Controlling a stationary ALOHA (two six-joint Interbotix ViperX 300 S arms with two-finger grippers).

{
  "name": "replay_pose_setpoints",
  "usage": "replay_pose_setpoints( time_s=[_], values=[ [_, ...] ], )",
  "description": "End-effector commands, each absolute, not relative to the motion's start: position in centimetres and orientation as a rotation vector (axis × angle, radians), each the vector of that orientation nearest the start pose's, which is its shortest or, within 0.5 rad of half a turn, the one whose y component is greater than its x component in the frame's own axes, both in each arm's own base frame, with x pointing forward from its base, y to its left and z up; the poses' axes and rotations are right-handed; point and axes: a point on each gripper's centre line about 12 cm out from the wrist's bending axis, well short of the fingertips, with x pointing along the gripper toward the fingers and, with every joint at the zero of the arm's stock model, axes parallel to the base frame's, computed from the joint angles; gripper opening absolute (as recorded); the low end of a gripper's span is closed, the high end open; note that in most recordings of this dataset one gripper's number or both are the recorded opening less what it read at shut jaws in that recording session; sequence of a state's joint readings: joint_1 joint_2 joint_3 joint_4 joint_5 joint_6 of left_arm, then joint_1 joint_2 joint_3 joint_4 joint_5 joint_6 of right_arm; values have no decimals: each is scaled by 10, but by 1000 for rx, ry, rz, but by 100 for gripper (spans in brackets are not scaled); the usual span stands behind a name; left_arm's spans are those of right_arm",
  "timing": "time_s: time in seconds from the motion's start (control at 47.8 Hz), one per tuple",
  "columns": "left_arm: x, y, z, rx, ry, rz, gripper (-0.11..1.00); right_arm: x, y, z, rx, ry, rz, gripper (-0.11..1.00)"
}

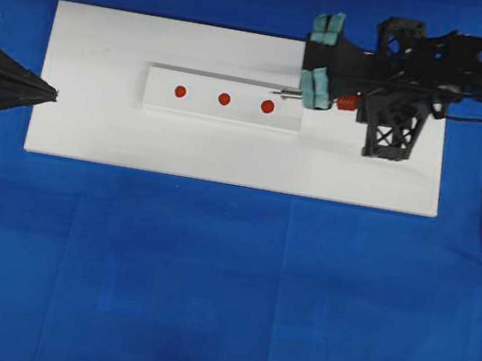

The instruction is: Touch the tip of the soldering iron to the mark.

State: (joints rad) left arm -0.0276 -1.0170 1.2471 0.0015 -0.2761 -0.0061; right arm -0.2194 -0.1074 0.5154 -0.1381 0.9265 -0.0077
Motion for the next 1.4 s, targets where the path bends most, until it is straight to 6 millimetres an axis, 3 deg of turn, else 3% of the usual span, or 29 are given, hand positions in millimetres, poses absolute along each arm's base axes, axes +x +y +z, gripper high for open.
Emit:
replay_pose_setpoints(
  time_s=[0.0, 0.44, 1.381],
  values=[
    [187, -5, 276, -4, -55, -25, 0, 324, -86, 196, -6, 1334, -219, 6],
    [187, -5, 276, -4, -52, -25, 0, 329, -92, 166, -1, 1379, -212, 6],
    [187, -5, 276, -4, -52, -25, 0, 328, -91, 162, 1, 1387, -207, 6]
  ],
)
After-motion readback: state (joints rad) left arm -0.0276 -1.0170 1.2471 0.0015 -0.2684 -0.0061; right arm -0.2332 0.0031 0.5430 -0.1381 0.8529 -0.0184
